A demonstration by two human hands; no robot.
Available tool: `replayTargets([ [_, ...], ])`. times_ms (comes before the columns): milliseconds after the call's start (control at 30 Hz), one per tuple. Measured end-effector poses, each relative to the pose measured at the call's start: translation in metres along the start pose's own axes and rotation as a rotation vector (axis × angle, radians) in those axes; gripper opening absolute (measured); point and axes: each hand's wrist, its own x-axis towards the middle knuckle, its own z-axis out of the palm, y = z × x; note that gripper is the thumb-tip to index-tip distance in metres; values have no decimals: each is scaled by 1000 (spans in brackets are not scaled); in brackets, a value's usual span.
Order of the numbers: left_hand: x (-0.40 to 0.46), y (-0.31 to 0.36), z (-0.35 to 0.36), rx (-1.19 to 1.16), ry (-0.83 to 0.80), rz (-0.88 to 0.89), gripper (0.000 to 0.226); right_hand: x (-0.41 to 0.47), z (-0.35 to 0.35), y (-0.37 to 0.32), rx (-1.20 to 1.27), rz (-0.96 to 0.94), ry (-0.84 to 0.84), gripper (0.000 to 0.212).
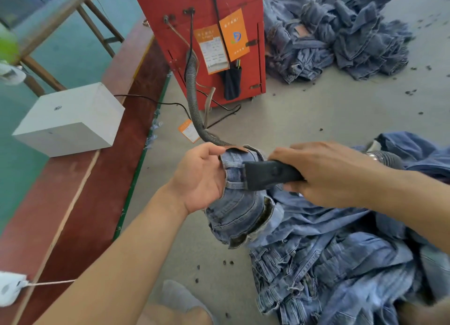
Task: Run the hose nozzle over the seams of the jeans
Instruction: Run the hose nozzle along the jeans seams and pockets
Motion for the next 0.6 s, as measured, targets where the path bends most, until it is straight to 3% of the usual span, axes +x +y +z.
replayTargets([
  [200, 8, -2, -2, -87, -86, 33, 78, 0, -14, 1, 67, -5, 110, 33],
  [367, 11, -7, 0, -77, -118, 31, 82, -4, -6, -21, -16, -53, 40, 31],
  [467, 14, -11, 0, -39, -28, 21, 80, 1, -3, -26, 82, -103, 124, 33],
  [600, 10, -8, 0, -82, -132, 27, 85, 5, -24, 7, 124, 40, 143, 33],
])
